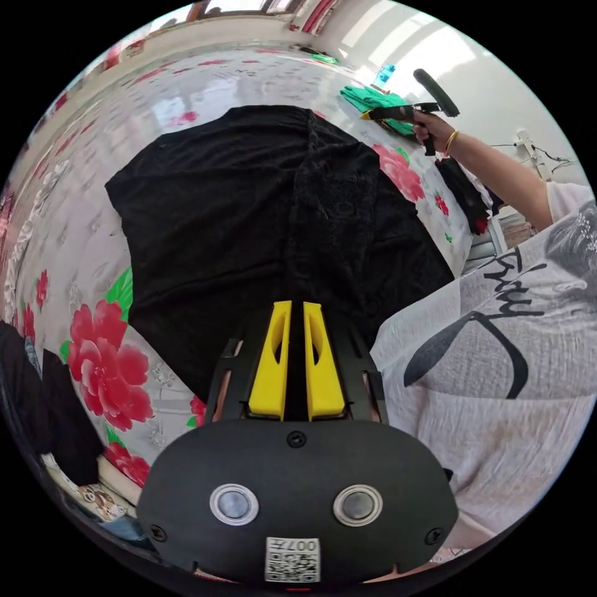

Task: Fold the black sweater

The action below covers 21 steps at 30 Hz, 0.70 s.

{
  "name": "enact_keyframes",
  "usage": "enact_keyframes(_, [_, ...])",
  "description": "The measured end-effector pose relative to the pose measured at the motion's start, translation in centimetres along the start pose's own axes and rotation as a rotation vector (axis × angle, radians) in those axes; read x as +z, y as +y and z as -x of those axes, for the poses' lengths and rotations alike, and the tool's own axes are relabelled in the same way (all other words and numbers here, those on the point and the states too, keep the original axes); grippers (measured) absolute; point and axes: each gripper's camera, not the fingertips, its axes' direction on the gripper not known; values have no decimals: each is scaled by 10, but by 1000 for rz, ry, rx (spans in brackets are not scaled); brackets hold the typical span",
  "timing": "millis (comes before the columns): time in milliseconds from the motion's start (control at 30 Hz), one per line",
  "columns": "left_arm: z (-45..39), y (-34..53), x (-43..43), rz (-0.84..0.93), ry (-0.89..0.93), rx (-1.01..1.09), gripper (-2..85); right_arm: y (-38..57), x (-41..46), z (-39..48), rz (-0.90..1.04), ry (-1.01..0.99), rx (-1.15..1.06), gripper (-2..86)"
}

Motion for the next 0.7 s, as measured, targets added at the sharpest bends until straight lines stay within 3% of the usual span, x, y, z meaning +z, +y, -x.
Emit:
enact_keyframes(100, [6, -6, 18, 73, 27, -4, 64, -39, 22, 22, 51, 50, -79, 22])
enact_keyframes(233, [-2, -18, 42, 173, -9, 26, 61, -71, 74, 25, 204, 65, -15, 11])
enact_keyframes(367, [-3, -23, 34, 183, -62, 72, 1, -77, 62, 26, 140, 68, -11, 1])
enact_keyframes(600, [10, -4, -56, 35, -9, 49, -9, -83, 17, 33, -34, 39, -39, -1])
enact_keyframes(700, [29, 7, -64, 36, -60, -3, -9, -93, 35, 36, -10, -22, -22, 2])
